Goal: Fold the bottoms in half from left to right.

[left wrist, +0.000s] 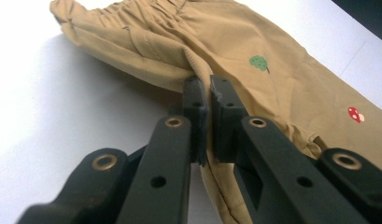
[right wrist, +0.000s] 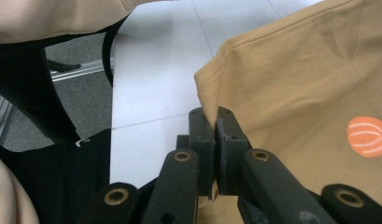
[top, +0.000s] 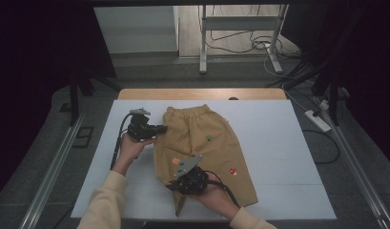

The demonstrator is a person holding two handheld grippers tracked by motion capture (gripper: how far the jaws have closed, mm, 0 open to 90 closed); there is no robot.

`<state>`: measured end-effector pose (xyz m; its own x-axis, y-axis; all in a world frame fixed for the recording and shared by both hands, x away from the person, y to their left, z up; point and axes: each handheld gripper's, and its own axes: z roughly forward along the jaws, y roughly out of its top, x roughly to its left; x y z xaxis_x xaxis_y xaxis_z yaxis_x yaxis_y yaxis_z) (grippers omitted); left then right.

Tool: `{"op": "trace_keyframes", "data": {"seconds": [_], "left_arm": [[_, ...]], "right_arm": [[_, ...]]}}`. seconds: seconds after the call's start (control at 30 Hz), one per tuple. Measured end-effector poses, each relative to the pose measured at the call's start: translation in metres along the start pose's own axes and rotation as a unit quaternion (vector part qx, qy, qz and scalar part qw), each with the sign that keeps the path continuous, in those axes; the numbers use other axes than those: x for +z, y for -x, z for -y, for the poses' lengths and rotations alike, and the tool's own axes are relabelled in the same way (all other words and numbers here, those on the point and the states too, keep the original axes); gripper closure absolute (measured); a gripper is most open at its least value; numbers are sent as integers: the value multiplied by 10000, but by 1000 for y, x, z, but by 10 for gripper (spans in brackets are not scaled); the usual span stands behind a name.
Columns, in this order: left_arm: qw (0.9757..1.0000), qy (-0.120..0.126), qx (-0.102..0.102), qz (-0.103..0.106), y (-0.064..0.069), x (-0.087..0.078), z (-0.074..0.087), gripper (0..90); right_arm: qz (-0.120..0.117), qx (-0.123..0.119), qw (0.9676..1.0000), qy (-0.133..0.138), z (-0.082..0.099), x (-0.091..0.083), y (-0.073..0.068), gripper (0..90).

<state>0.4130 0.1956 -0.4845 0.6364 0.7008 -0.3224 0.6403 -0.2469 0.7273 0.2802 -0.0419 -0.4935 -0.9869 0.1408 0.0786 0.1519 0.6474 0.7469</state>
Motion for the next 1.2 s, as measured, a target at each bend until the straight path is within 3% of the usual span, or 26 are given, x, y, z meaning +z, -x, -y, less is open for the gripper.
{"op": "trace_keyframes", "data": {"seconds": [0.57,1.2], "left_arm": [[9996,40,195,222,12,20,-16,855],[9993,7,287,219,21,32,-18,855]], "right_arm": [[324,297,9990,69,18,-23,5,866],[560,516,9970,119,37,-42,10,866]]}}
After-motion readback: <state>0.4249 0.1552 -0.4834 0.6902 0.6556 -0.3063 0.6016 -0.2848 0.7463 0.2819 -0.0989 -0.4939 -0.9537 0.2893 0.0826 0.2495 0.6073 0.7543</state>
